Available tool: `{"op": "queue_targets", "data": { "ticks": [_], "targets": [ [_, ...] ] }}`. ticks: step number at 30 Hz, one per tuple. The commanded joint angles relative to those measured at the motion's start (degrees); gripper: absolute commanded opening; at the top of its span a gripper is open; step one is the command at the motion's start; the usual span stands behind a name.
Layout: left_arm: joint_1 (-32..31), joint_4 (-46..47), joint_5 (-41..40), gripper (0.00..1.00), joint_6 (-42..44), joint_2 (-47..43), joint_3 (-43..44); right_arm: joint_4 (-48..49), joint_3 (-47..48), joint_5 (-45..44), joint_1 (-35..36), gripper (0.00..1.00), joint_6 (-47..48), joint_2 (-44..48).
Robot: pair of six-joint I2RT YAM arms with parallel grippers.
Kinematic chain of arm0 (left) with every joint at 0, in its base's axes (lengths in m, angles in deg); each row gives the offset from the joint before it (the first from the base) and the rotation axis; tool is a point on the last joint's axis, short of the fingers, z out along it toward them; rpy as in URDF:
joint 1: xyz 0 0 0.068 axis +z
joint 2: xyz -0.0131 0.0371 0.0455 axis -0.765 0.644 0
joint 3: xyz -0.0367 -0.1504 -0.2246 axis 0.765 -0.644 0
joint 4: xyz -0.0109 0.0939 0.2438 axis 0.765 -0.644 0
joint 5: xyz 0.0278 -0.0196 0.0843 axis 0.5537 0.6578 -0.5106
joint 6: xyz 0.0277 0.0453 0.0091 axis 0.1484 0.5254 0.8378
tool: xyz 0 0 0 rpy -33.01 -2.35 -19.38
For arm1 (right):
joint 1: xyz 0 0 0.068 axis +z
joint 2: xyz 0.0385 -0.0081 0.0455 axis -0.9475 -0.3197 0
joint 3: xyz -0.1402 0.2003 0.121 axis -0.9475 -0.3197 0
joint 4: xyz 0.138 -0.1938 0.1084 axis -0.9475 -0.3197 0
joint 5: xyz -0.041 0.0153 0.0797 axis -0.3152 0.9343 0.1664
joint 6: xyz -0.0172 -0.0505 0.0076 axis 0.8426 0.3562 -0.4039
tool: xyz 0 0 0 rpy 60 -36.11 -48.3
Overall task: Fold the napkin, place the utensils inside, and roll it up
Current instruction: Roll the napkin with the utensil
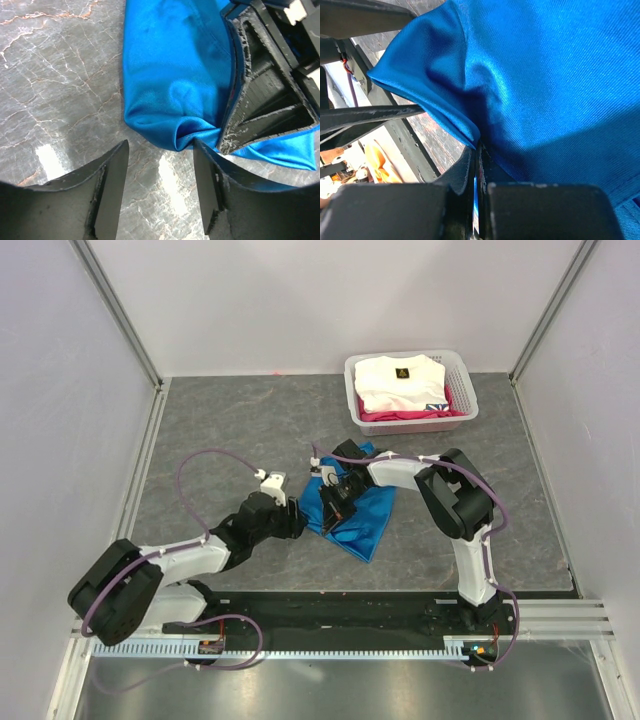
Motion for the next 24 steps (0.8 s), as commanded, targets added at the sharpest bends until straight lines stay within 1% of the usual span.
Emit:
{"op": "queue_targets", "data": {
  "ticks": [1, 8, 12, 19, 21, 22, 23, 24],
  "targets": [
    [-0.2, 3.4, -2.1, 0.60, 3.0, 2.3, 2.8, -0.6, -0.3, -8.1, -0.7, 0.00, 3.3, -3.4],
    [-0.1, 3.8, -3.3, 0.57, 3.9, 6.9, 5.2, -1.1, 0.0, -8.1, -0.9, 0.00, 3.6, -4.0],
    [-0.1, 4.4, -5.1, 0.53, 4.3, 8.2, 5.6, -1.7, 0.3, -8.1, -0.9, 0.00, 3.7, -4.1],
    [0.0, 4.2, -5.7, 0.49, 5.1, 10.2, 6.5, -1.9, 0.5, -7.7, -1.0, 0.00, 3.9, -4.8],
    [-0.1, 3.5, -7.0, 0.49, 5.1, 10.2, 6.8, -2.1, 0.5, -7.8, -1.1, 0.00, 3.9, -4.8],
    [0.0, 3.5, -7.5, 0.49, 5.0, 9.9, 6.7, -2.1, 0.5, -7.8, -1.0, 0.00, 4.0, -4.8],
    [-0.1, 3.9, -8.1, 0.54, 5.1, 8.8, 5.9, -2.1, 0.5, -7.8, -1.1, 0.00, 4.0, -4.7],
    [-0.1, 4.3, -8.2, 0.57, 5.6, 8.3, 5.5, -2.2, 0.5, -7.8, -1.0, 0.00, 3.9, -4.7]
  ]
}}
